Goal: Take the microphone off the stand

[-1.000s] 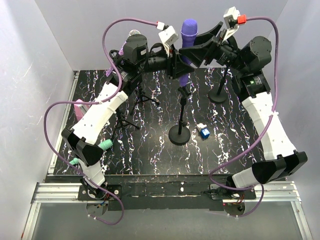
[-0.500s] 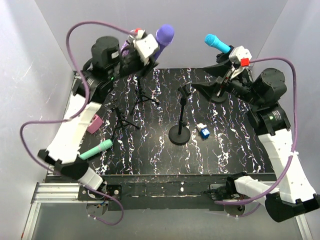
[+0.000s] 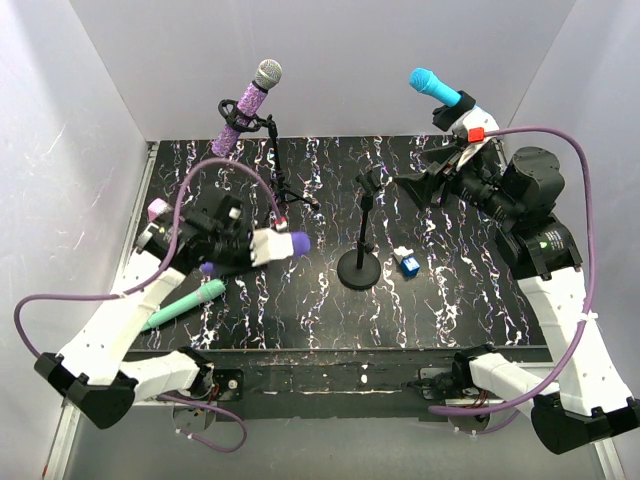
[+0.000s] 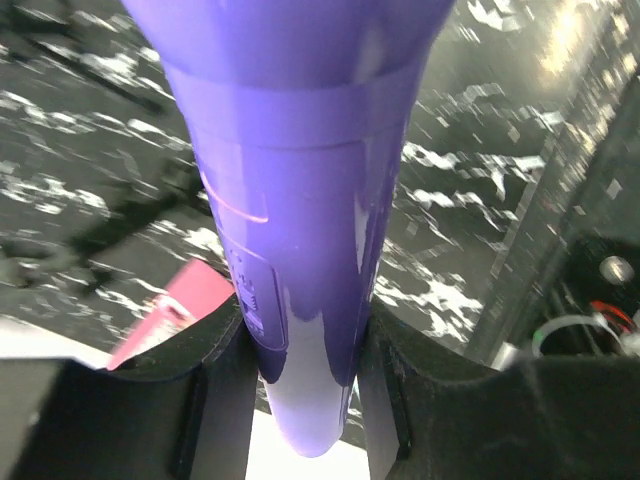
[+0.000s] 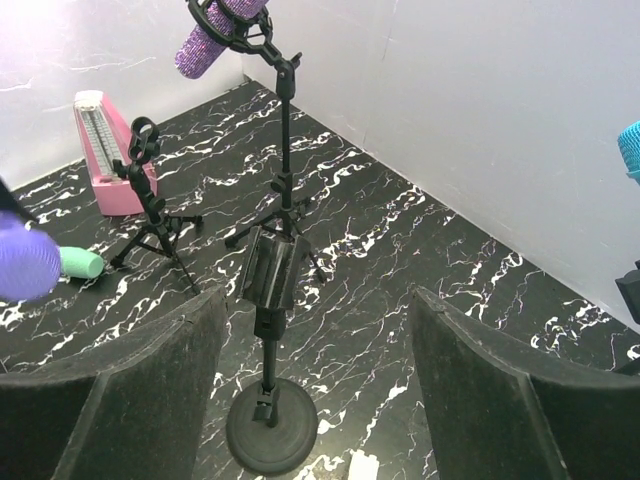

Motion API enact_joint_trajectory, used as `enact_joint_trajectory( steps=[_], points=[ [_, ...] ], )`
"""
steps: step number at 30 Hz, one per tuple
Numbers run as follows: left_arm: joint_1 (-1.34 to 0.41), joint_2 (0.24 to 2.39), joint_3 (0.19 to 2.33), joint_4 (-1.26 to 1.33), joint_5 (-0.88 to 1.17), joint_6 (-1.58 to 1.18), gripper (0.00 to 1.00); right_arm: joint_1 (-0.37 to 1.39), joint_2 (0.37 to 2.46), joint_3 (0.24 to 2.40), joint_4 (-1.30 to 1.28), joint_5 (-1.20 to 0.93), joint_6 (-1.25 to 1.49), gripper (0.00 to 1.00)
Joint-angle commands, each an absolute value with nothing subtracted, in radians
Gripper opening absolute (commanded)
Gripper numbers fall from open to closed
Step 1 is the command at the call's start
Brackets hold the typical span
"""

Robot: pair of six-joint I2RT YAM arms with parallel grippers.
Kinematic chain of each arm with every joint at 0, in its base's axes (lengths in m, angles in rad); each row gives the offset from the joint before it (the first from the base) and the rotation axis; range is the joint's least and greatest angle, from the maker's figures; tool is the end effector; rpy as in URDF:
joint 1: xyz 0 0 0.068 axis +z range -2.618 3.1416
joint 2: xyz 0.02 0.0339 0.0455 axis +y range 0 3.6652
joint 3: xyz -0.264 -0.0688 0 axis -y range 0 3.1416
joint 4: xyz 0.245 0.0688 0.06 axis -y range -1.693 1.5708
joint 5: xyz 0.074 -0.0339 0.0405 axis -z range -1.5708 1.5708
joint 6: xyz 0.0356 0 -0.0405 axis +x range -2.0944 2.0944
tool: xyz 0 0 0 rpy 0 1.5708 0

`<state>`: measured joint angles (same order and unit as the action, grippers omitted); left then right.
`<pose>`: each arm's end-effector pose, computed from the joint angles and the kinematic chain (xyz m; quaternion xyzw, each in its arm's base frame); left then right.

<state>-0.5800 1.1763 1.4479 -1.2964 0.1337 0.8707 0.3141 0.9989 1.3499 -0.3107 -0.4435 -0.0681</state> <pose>0.1607 -0.1109 0.3874 0.6509 0.7070 -0.0247 0.2755 0.1785 0.0740 0.4804 -0.2841 0.6333 0.2375 0.6795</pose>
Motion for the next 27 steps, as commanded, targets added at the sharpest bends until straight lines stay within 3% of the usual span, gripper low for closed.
enact_joint_trajectory(
  steps=[1,11,25,27],
  points=[
    [-0.58,1.069,1.255,-1.545,0.109,0.87,0.0,0.311,0.997,1.368,-0.293,-0.43,-0.081,0.8],
    [-0.552,1.117,0.892,-1.333,-0.043,0.692,0.0,0.311,1.029,1.419,-0.33,-0.44,-0.043,0.79],
    [-0.502,1.295,0.804,-1.217,-0.179,0.606,0.0,0.31,1.022,1.42,-0.383,-0.456,-0.057,0.79],
    [-0.499,1.308,0.773,-1.187,-0.256,0.607,0.09,0.31,1.02,1.419,-0.383,-0.45,-0.06,0.79]
  ],
)
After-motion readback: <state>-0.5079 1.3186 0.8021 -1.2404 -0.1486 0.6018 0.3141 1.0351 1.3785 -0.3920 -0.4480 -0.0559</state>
